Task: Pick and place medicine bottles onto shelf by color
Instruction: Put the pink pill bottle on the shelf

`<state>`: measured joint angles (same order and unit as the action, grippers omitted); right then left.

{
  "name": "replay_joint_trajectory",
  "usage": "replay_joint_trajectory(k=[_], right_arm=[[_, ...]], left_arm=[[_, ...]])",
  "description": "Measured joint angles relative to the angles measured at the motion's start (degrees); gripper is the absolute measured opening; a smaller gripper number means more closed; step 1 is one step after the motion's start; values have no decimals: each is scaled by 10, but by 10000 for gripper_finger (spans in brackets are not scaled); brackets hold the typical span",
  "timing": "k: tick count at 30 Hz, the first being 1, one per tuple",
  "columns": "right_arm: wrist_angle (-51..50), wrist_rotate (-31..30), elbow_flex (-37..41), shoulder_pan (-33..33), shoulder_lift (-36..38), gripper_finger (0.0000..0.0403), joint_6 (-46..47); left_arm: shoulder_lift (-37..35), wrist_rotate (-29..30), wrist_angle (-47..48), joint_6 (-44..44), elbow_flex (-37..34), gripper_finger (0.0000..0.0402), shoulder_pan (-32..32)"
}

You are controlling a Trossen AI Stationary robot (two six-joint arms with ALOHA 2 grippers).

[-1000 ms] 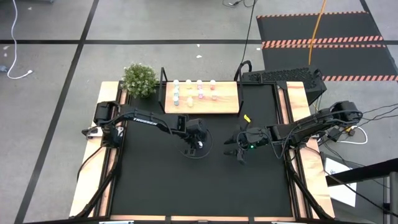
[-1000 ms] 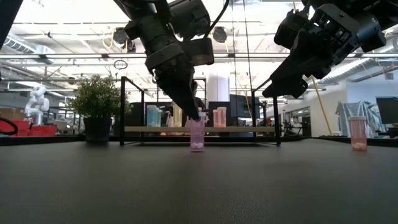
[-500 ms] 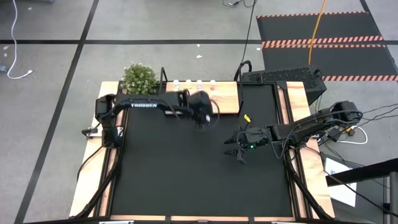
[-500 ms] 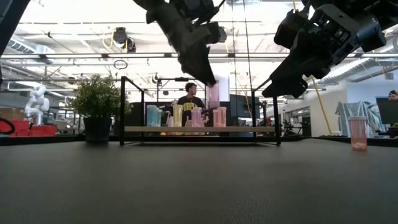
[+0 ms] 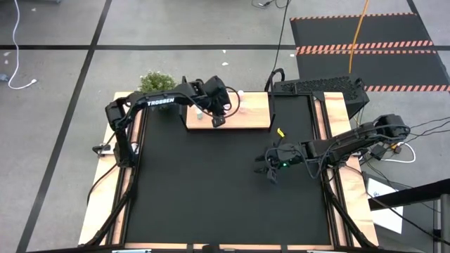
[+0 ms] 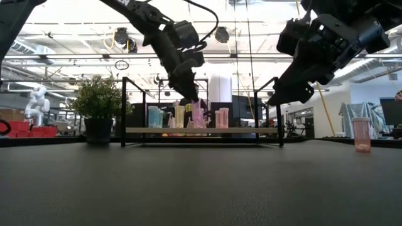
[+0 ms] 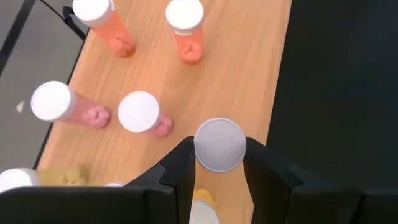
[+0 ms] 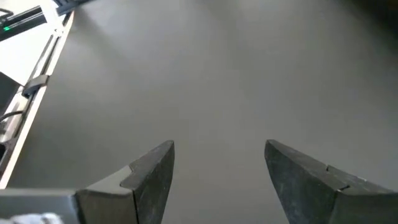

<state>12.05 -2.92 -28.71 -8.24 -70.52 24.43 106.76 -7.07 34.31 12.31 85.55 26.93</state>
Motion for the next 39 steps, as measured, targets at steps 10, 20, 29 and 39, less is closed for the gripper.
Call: replay_joint_trajectory(k=[10,20,29,39], right_arm=[[1,2,0,22,0,247,0],[4,14,0,30,0,247,2],[-1,15,0,30,0,247,15],[-2,1,0,30,0,247,15]], left_arm=[[11,-8,-16,28,-6,124,-10],[29,-5,-38,20,-6,124,-11],[29,-5,-43,6,-6,124,-6],[29,-5,-43,-22,-6,162,-6]])
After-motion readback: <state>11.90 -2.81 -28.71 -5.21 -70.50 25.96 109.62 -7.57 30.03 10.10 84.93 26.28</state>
